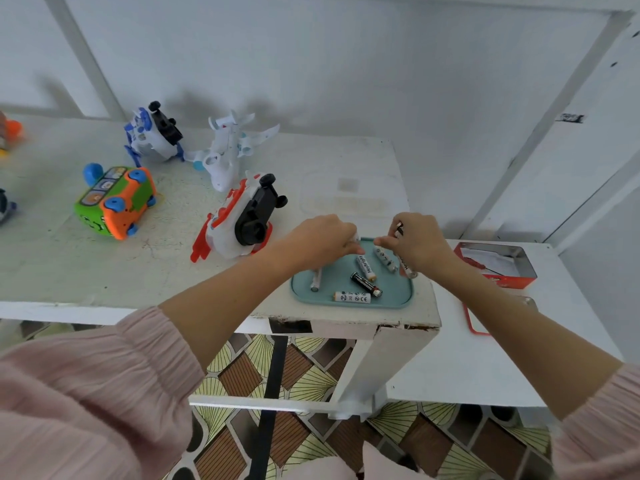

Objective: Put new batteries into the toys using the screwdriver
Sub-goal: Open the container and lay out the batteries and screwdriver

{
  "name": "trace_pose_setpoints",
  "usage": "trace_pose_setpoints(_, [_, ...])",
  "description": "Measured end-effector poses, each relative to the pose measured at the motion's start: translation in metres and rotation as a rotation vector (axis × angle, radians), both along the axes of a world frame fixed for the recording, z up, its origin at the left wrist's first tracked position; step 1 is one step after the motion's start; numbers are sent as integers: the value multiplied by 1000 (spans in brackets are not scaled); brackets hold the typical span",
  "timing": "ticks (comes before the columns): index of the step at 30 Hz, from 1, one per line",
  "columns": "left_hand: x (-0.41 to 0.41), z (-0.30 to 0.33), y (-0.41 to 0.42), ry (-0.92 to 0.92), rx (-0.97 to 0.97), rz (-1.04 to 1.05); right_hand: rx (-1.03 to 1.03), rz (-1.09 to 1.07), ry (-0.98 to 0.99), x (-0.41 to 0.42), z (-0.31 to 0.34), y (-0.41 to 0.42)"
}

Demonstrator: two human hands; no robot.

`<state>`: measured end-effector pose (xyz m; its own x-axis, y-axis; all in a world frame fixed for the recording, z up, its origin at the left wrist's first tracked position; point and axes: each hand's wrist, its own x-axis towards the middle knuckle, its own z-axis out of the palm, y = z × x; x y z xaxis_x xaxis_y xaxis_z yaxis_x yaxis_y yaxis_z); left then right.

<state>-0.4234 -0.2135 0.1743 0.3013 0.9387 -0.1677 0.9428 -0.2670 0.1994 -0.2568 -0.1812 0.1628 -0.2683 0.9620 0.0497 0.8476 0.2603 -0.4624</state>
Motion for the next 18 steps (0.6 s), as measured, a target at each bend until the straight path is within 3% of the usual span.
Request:
trace_pose_setpoints(5, [-2,4,-1,63,37,7,118,-17,145,-7,-14,-9])
trace_pose_setpoints(11, [-7,9,-5,4,63,92,404,162,32,-7,-16,-14])
trace_pose_setpoints(14, [-10,4,-6,8,30,93,321,91,34,-7,-8,-14])
trace_pose_setpoints(18, [-10,4,-7,69,26,59,-16,13,109,-9,4,-10])
